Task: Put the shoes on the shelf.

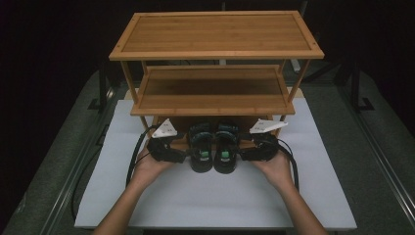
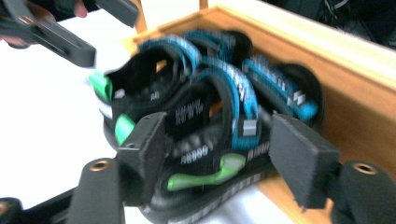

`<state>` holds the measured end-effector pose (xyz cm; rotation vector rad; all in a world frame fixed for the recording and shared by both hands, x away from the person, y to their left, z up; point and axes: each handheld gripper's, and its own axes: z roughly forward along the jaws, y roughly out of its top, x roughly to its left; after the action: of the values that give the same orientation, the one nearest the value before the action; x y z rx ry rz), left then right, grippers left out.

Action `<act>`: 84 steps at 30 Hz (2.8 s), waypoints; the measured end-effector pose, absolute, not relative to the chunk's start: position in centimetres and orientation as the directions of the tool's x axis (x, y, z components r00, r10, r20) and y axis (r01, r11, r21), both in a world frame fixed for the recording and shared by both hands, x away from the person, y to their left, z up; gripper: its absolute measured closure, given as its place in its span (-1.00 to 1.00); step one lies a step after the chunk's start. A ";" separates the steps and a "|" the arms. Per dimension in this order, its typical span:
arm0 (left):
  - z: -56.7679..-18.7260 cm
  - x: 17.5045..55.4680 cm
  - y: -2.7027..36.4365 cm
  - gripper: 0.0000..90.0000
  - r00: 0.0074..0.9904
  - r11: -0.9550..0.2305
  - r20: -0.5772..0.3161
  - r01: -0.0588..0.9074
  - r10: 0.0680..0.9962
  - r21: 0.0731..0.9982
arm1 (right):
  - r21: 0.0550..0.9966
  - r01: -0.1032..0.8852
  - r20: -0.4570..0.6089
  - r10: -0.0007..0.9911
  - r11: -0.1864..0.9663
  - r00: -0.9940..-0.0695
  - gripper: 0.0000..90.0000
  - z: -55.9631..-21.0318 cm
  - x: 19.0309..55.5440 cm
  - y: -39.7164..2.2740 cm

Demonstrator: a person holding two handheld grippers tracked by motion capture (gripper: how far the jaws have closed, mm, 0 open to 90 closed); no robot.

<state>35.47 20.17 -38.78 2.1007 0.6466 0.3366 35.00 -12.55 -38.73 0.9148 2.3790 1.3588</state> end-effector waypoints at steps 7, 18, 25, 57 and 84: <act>-40.8 34.0 20.3 -0.68 0.836 -0.515 -0.016 0.353 0.548 0.781 | 0.810 0.444 0.105 0.651 0.383 -0.752 -0.43 -39.9 33.3 -13.6; -43.8 34.2 18.3 -0.96 0.858 -0.595 0.006 0.351 0.514 0.723 | 0.737 0.492 0.097 0.648 0.463 -0.755 -0.72 -43.6 32.8 -12.5; -44.4 34.6 17.5 -0.96 0.855 -0.611 0.043 0.334 0.518 0.718 | 0.726 0.493 0.090 0.645 0.479 -0.759 -0.76 -44.6 33.3 -11.6; -44.1 37.0 17.6 -0.90 0.864 -0.581 -0.037 0.369 0.502 0.725 | 0.742 0.468 0.092 0.618 0.481 -0.781 -0.76 -44.5 34.9 -9.9; -43.3 39.8 17.9 -0.51 0.850 -0.548 0.016 0.326 0.527 0.770 | 0.783 0.429 0.035 0.656 0.451 -0.753 -0.47 -43.8 37.8 -9.7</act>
<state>39.80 17.88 -43.28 2.1963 0.6170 0.3120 37.77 -9.66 -43.83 0.9345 2.4315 1.1942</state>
